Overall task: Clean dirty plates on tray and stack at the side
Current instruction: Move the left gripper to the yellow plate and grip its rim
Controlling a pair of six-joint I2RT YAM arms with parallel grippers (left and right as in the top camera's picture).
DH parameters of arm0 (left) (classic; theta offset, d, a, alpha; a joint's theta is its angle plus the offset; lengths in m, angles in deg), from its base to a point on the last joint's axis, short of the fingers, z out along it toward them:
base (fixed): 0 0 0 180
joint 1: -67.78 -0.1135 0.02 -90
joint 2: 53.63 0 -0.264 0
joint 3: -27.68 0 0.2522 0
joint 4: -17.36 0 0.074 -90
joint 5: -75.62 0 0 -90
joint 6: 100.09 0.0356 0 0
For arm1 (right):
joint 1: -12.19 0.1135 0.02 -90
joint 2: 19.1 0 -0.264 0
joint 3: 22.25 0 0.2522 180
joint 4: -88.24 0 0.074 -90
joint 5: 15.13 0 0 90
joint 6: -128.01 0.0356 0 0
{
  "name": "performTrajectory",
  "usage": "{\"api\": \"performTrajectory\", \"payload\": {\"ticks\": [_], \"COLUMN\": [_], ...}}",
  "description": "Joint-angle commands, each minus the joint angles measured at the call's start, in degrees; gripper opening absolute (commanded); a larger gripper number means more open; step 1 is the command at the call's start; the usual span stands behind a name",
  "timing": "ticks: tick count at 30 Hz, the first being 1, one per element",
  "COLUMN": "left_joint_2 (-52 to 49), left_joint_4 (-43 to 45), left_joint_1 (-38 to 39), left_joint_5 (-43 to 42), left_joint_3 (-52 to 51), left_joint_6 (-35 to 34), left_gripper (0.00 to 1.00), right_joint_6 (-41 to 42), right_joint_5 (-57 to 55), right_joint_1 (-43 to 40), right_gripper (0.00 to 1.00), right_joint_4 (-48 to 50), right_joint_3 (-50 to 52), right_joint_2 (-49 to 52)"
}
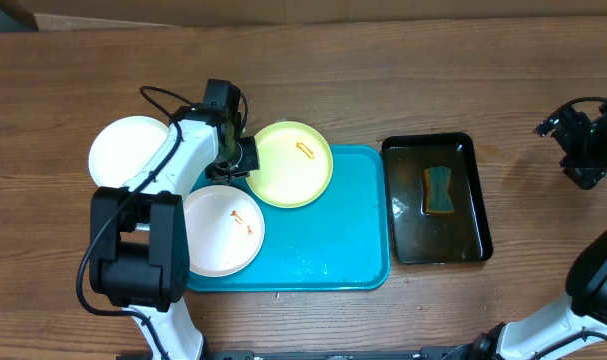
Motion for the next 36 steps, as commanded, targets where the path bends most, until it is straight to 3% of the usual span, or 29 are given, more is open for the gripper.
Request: {"api": "performTrajectory", "payload": {"ticks": [1, 15, 21, 22, 24, 36], "left_joint_2": [-0.81, -0.81, -0.81, -0.81, -0.81, -0.83], "left_joint_4": [0.35, -5.38, -5.75, -5.31, -5.03, -4.66], "left_joint_1": [1.97, 10.49, 10.86, 10.6, 10.54, 12.04], "left_joint_5": [-4.2, -4.11, -3.67, -3.45, -3.5, -3.63], "left_joint_3": [-0.22, -0.22, -0.22, -0.22, -0.22, -0.24], "left_joint_6": [5.14, 7.02, 5.68, 4.96, 4.59, 2.86], "left_gripper": [0.04, 0.06, 0.2, 0.3, 0.36, 0.32], "right_joint_6": [0.11, 0.11, 0.11, 0.11, 0.11, 0.15], "right_joint_5": [0.31, 0.31, 0.31, 0.31, 0.31, 0.39], "right_joint_1": [-0.2, -0.2, -0.2, -0.2, -0.2, -0.2], "right_gripper": [1.0, 1.0, 1.0, 1.0, 1.0, 1.0], "right_joint_4": [0.24, 0.24, 0.24, 0.24, 0.24, 0.26], "right_joint_3": [-0.92, -0.92, -0.92, -0.92, -0.92, -0.92], "right_joint_2": [-1.31, -1.31, -1.31, -1.31, -1.31, -1.31]}}
